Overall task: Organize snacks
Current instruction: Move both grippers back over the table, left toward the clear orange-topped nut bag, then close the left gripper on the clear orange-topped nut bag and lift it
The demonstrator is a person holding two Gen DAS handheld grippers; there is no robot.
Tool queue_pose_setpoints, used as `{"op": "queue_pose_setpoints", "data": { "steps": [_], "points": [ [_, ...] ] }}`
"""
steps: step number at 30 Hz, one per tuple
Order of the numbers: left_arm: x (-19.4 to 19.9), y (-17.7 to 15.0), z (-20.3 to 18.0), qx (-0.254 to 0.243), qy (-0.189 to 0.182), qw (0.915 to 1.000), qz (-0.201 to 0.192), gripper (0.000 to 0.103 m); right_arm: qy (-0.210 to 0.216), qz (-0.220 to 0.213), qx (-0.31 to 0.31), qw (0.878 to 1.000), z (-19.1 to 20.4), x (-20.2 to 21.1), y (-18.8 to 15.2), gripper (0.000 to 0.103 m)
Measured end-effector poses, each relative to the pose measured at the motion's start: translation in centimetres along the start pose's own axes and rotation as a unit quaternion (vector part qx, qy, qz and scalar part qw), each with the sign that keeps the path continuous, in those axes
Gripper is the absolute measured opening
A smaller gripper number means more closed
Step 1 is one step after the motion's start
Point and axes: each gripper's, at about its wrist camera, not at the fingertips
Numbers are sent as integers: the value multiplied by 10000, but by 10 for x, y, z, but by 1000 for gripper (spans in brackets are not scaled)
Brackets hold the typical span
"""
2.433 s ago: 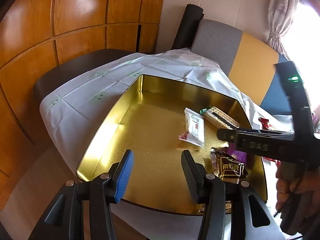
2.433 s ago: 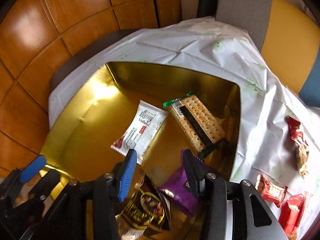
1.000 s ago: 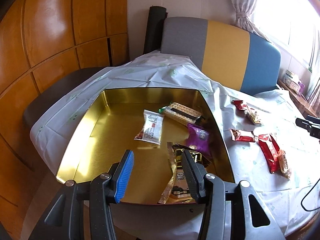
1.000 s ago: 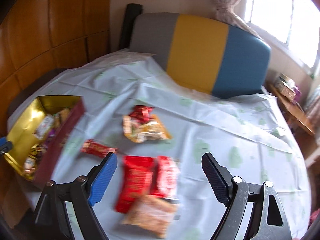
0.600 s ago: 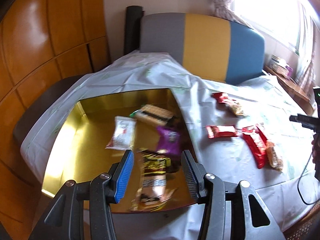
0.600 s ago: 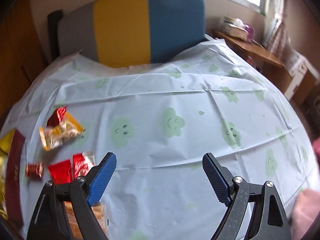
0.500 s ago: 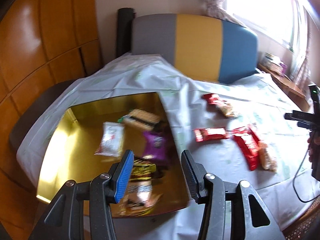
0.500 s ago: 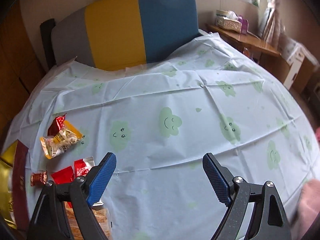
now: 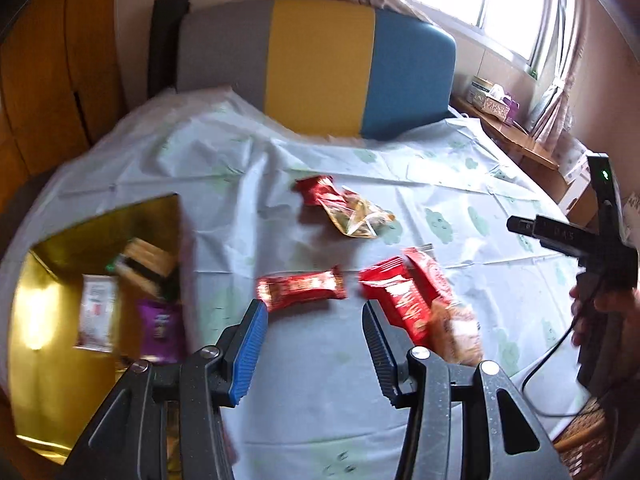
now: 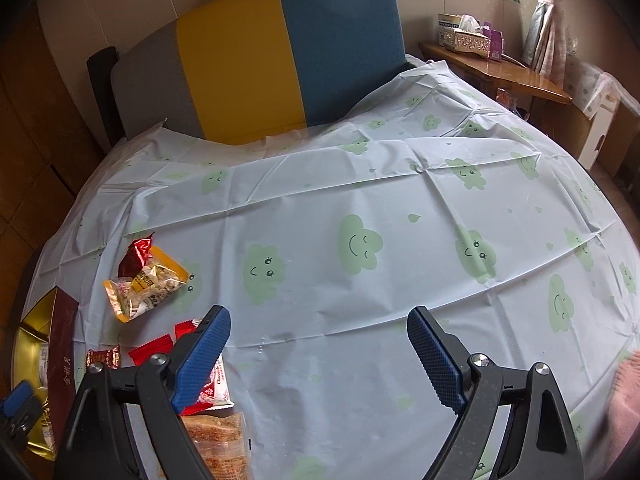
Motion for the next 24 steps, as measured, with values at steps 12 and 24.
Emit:
{"op": "queue_pose_setpoints", "data": {
  "steps": [12,24],
  "points": [
    [-60,55,-41,-1087,168,9937,192,50,198,-29,-2,9998,5,6,1,92],
    [-134,90,-72,-1973,238,9780,632,50,241,22,64,9997,9,6,1,92]
  ]
}}
Point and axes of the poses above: each gripper's, at about its wrist camera, not at the fingertips, and x roughly against the way its jaws point, z to its left, y to its top
